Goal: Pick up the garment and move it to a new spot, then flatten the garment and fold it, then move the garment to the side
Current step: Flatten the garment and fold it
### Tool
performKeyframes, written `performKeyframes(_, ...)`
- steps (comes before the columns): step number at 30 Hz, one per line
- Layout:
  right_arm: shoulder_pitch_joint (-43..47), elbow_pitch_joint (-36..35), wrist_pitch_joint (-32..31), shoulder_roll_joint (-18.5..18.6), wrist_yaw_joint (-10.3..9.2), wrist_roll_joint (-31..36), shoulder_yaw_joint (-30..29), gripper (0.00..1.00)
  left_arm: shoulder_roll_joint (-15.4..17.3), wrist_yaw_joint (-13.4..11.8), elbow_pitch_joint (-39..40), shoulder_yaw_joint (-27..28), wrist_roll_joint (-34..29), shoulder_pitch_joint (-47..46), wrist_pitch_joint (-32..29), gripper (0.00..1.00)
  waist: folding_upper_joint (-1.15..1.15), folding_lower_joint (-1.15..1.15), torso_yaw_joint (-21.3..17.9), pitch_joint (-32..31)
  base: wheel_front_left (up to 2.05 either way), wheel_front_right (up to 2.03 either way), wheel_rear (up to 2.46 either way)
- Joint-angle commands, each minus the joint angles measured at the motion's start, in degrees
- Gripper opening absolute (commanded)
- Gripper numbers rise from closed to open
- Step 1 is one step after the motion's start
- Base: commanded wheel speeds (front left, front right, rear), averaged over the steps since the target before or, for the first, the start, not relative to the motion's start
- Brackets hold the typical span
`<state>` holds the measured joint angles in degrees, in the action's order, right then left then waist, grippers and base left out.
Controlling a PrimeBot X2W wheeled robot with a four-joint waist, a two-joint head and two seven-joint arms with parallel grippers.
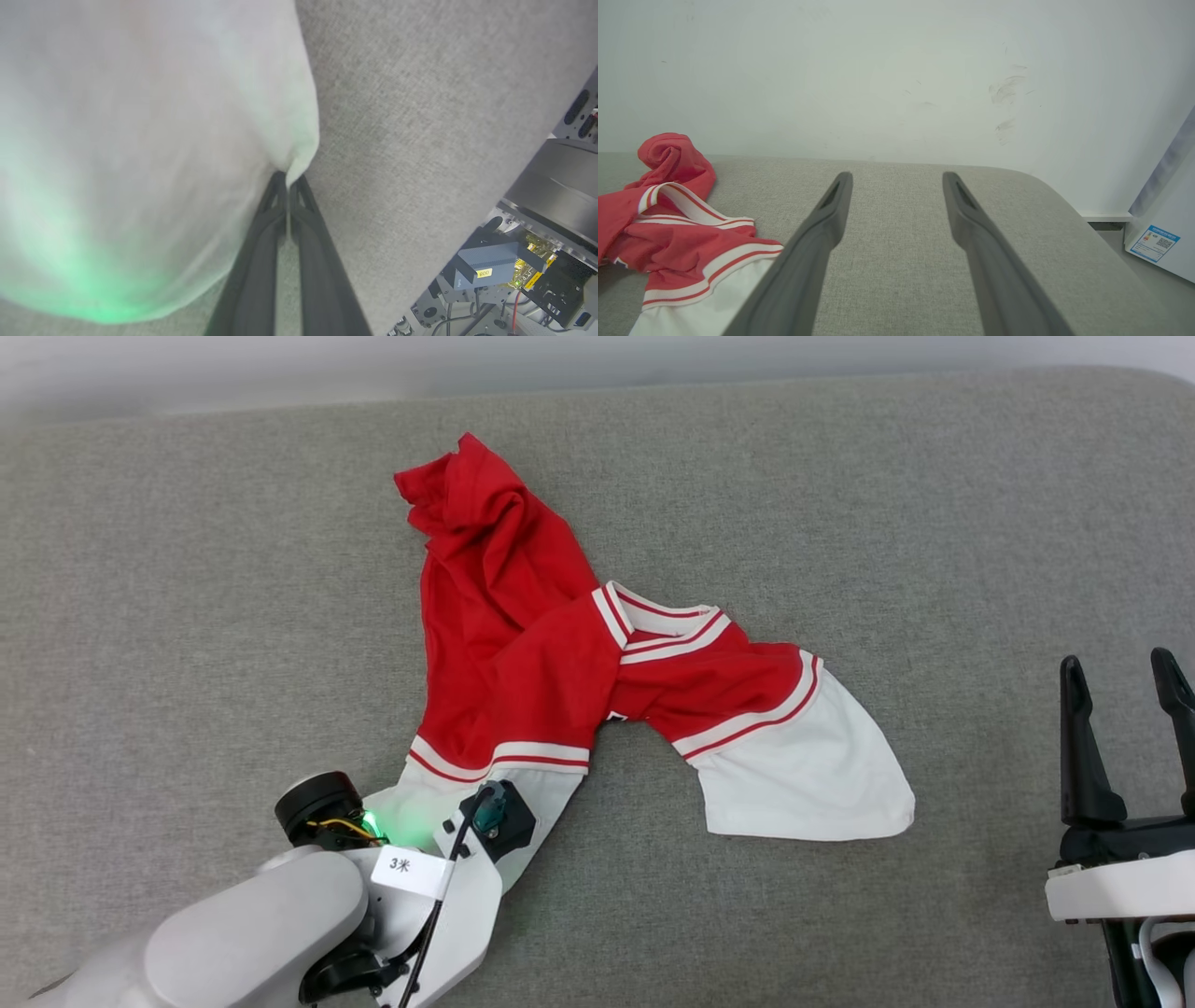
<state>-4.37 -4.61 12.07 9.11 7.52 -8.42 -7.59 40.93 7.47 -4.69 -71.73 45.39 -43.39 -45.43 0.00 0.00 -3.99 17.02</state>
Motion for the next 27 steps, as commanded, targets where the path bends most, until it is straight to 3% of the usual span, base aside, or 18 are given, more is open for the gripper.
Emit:
performKeyframes(1,-0.4,0.1,0.1,0.0,-0.06,0.2,-0.2,1.0,-0.6,-0.1,-2.3,-2.9,0.3,3.9,0.2,0.0,0.0,0.0,0.3,-0.4,0.0,0.0,0.0)
performKeyframes(6,0.6,0.0,-0.2,-0.3,-0.07,0.4,-0.4,1.0,-0.5,-0.1,-2.7,-1.2,1.3,-0.5,8.6,0.0,0.0,0.0,1.2,-1.9,0.0,0.0,0.0)
performKeyframes(11,1.8,0.1,-0.3,-0.4,-0.06,0.4,-1.0,1.0,1.1,-1.0,0.5,5.0,4.0,-1.3,18.6,0.0,0.0,0.0,2.5,-4.0,0.0,0.0,0.0)
performKeyframes(21,3.8,-0.2,-0.7,0.1,-0.06,-0.1,-1.6,1.0,10.8,-10.6,10.1,17.1,9.4,3.4,31.6,0.0,0.0,0.0,5.2,-7.2,0.0,0.0,0.0)
performKeyframes(27,4.5,-1.0,-1.2,0.4,-0.06,-0.2,-1.8,1.0,16.0,-15.8,10.0,20.9,14.2,10.6,37.4,0.0,0.0,0.0,5.9,-6.8,0.0,0.0,0.0)
